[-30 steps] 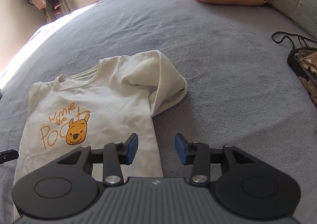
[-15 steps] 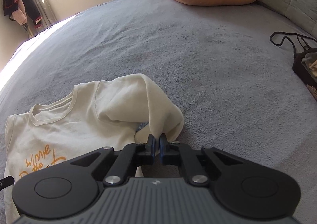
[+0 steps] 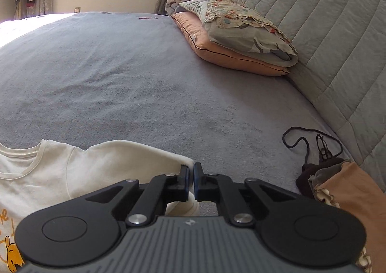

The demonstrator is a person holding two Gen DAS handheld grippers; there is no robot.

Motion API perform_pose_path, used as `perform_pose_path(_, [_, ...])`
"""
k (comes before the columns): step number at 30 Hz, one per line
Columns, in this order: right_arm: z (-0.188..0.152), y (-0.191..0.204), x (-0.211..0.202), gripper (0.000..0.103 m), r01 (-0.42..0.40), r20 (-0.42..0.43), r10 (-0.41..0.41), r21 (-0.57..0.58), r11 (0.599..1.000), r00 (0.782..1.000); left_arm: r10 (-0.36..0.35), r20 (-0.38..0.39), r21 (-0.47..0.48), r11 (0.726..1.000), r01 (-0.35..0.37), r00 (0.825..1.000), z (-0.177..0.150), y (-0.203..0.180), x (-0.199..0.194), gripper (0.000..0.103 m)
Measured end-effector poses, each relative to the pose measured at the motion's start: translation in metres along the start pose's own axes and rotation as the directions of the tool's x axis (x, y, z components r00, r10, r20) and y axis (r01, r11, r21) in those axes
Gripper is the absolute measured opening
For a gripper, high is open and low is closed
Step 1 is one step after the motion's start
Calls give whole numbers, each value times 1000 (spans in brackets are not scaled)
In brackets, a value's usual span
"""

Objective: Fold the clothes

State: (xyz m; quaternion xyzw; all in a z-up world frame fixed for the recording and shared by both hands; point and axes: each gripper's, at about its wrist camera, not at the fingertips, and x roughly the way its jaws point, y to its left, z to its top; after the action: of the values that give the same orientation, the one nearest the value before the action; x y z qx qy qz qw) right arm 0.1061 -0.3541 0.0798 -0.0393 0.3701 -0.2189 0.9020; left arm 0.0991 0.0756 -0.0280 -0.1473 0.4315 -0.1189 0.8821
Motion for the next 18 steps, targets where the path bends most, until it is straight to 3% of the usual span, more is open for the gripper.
perform_pose_path(5, [13, -6, 17, 3, 50, 2, -50, -1, 999, 999, -1, 1, 2, 1000, 1, 1000, -1, 2, 0, 27])
perform_pose_path(9, [9, -6, 34, 5, 15, -49, -12, 66, 998, 999, -2, -1, 4, 1000, 2, 1000, 0, 2, 0, 26])
perform_pose_path(11, [3, -5, 36, 14, -6, -82, 14, 102, 995, 997, -6, -3, -1, 1000, 6, 1000, 1, 2, 0, 27])
perform_pose_path(13, [-5, -4, 37, 39, -32, -113, 48, 138, 990, 992, -10, -6, -6, 1000, 10, 1000, 1, 3, 1, 27])
perform_pose_path(18, [-31, -7, 34, 41, -122, -205, 178, 258, 958, 962, -12, -8, -12, 1000, 12, 1000, 2, 3, 1, 27])
